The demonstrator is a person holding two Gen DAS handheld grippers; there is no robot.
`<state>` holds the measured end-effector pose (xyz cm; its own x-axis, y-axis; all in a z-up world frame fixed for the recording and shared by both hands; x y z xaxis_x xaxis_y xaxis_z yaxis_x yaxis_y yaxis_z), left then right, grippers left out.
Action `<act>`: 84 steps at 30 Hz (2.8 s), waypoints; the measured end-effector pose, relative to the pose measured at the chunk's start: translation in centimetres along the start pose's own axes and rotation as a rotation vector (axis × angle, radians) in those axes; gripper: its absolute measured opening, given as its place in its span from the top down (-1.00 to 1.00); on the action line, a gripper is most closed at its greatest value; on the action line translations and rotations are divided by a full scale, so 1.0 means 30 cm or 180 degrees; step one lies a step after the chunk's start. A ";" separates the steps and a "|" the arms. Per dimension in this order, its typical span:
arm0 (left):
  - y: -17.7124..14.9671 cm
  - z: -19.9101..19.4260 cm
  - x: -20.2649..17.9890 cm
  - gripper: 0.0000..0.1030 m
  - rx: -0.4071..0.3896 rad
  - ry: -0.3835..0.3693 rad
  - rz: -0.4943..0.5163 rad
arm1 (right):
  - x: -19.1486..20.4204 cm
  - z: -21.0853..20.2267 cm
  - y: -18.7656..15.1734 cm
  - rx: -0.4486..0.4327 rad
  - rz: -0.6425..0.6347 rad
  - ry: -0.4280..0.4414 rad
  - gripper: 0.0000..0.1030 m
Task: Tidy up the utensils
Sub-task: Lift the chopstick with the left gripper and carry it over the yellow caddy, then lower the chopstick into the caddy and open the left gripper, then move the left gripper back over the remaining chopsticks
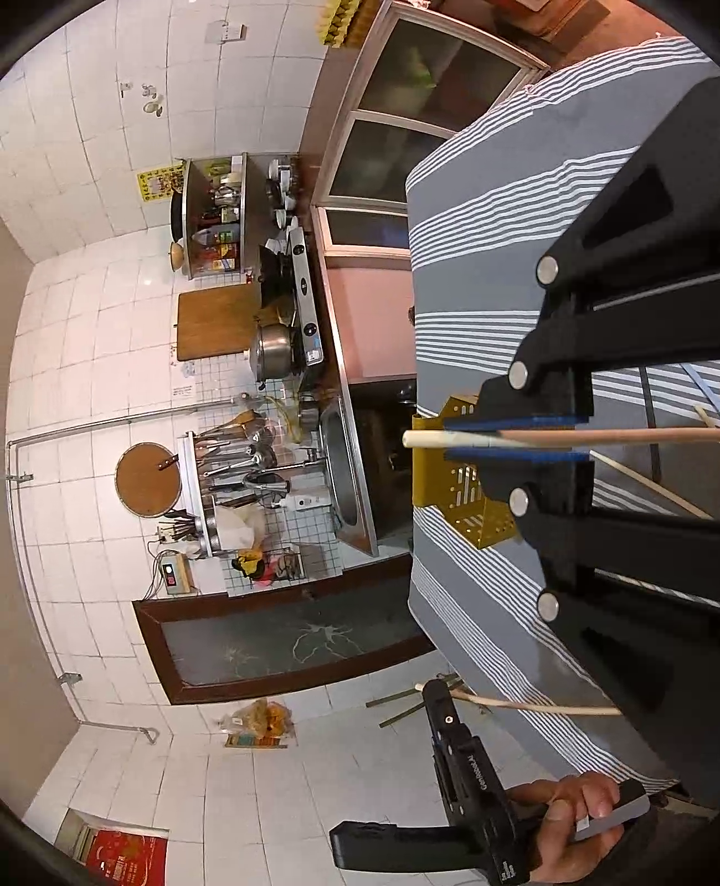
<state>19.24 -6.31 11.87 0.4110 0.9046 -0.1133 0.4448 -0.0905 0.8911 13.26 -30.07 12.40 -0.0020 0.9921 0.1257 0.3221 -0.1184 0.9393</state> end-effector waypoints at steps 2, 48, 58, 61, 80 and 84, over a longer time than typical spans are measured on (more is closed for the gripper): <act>0.002 0.001 0.001 0.91 -0.0002 0.0005 -0.0005 | 0.001 0.003 -0.004 0.0006 -0.0004 -0.0004 0.89; 0.358 0.280 -0.052 0.91 -0.0075 -0.0185 0.0198 | 0.088 0.503 0.389 -0.0959 -0.0119 0.0015 0.89; 0.301 0.402 -0.004 0.91 0.0052 -0.0112 0.0132 | 0.061 0.652 0.295 -0.0674 -0.0063 -0.0074 0.88; 0.281 0.476 0.030 0.91 0.0033 -0.0052 0.0069 | 0.056 0.668 0.270 -0.0513 -0.0063 -0.0077 0.86; 0.190 0.336 0.143 -0.67 -0.0414 0.0478 0.0007 | -0.106 0.320 0.176 -0.0330 -0.0017 -0.0523 -0.12; 0.056 0.202 0.184 -0.69 -0.0293 0.0652 0.0084 | -0.187 0.197 0.033 -0.0016 0.0056 -0.0673 -0.12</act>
<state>27.08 -3.99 10.07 0.2471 0.9690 -0.0062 0.3575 -0.0853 0.9300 19.18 -35.51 10.74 0.2025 0.9766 0.0730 0.3157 -0.1356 0.9391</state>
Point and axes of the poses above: each gripper's, at about its wrist camera, not at the fingertips, and z roughly the way its jaws point, x to its left, y to its top, the point moved 1 cm from there along z, roughly the way its jaws point, and after that the axes turned 4 degrees about -y, right-handed, at the moved point
